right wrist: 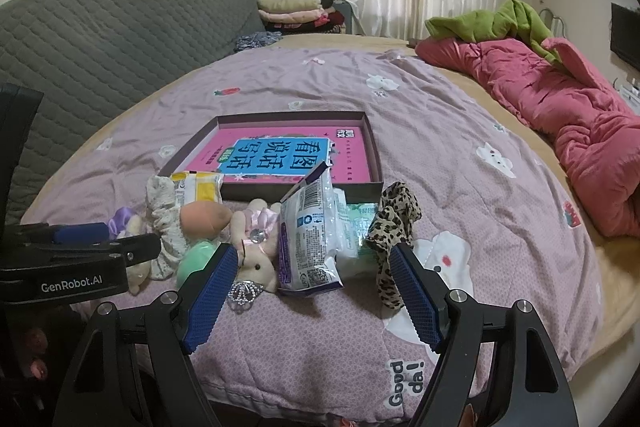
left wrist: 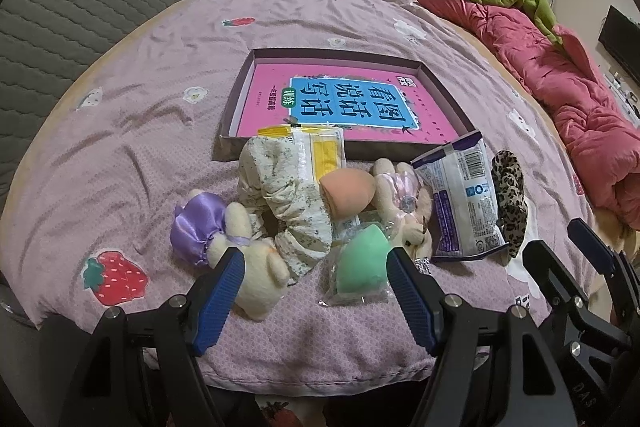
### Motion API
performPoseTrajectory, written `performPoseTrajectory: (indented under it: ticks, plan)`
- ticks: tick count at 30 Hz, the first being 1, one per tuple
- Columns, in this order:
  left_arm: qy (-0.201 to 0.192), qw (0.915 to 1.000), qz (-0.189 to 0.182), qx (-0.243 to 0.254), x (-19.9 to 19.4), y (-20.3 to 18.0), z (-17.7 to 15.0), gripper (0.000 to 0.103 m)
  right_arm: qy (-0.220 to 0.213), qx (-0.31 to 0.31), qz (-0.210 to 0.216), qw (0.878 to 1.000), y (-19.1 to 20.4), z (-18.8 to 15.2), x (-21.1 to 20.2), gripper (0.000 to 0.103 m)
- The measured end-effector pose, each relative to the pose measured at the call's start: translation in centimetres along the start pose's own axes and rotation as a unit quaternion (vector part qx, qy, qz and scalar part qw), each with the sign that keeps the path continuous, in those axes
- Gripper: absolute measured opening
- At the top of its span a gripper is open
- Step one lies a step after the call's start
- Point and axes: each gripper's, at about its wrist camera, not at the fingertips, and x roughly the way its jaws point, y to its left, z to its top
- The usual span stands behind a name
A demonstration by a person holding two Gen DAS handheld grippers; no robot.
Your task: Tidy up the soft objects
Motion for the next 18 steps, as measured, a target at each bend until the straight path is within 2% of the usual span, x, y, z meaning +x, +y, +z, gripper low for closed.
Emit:
performPoseTrajectory:
  ticks: [18]
  plan:
    - [0.012, 0.9997, 0.0, -0.019, 0.5, 1.1, 0.0, 0.073, 0.004, 0.008, 0.0, 1.0, -0.1, -0.1, 0.3, 0.079]
